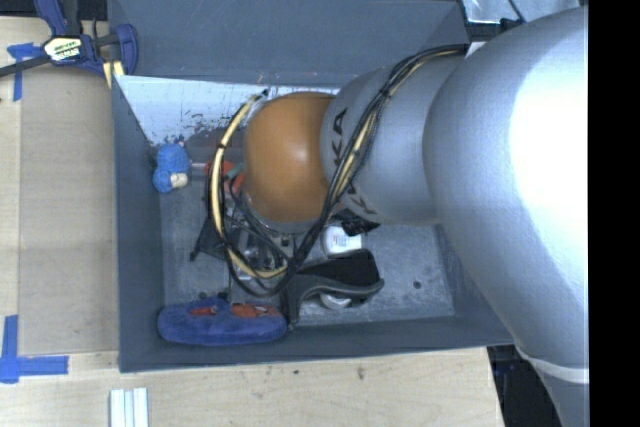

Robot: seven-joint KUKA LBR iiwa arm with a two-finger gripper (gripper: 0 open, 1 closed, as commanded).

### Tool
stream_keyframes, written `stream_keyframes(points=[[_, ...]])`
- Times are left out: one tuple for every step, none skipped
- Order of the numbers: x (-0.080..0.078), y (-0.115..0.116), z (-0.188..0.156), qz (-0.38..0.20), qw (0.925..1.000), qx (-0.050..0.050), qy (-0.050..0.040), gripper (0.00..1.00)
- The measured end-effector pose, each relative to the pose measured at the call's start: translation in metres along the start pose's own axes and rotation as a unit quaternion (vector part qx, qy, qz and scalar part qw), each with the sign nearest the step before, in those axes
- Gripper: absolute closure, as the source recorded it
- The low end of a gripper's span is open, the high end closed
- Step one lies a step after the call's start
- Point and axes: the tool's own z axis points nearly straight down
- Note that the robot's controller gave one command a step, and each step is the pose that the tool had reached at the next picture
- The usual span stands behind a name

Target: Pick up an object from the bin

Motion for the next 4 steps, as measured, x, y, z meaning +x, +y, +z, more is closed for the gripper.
stream_keyframes(points=[[-0.029, -0.006, 0.016, -0.037, 0.9993, -0.001, -0.0036, 0.0], [-0.029, -0.006, 0.014, -0.037, 0.9993, -0.002, -0.0046, 1.0], [-0.018, 0.033, -0.148, -0.032, 0.9995, -0.003, -0.0067, 1.0], [-0.015, 0.012, 0.019, -0.075, 0.9972, -0.001, -0.002, 1.0]])
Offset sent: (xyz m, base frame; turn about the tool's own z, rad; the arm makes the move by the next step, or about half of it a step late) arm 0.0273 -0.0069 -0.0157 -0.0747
